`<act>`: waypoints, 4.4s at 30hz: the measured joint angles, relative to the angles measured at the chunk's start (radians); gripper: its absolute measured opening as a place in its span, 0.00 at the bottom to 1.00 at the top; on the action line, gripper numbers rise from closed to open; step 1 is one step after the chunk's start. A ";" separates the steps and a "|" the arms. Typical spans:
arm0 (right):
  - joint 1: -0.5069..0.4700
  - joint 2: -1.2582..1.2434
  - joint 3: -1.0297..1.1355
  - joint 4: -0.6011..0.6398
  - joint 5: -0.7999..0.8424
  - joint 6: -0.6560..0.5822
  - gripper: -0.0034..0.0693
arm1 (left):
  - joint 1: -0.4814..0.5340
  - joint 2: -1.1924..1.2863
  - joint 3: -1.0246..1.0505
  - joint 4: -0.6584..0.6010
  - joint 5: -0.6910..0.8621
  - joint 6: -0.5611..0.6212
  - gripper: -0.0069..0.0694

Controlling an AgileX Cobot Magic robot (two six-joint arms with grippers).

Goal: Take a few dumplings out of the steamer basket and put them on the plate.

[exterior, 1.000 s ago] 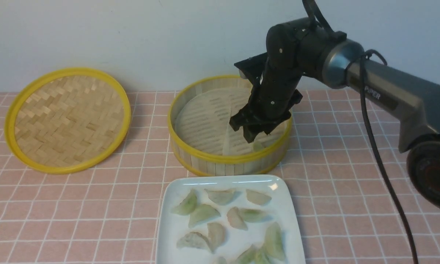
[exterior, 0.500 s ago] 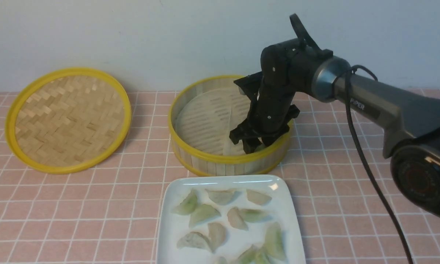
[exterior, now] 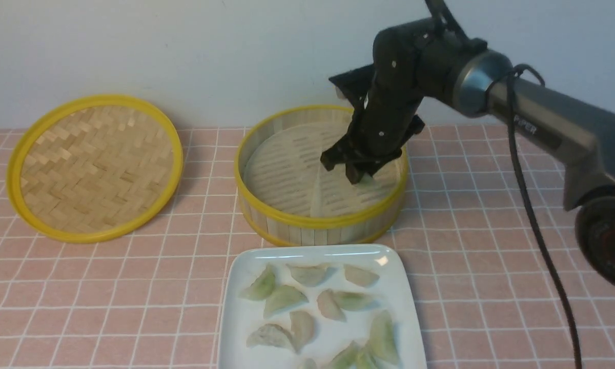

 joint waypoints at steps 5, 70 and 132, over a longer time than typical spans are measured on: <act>0.000 -0.188 0.068 0.028 0.000 0.003 0.28 | 0.000 0.000 0.000 0.000 0.000 -0.001 0.08; 0.087 -1.929 1.342 -0.034 -0.630 0.154 0.03 | 0.000 0.000 0.000 -0.027 -0.119 0.002 0.08; 0.087 -2.205 1.728 -0.078 -0.992 0.206 0.03 | 0.000 -0.451 0.342 0.256 -0.665 -0.120 0.08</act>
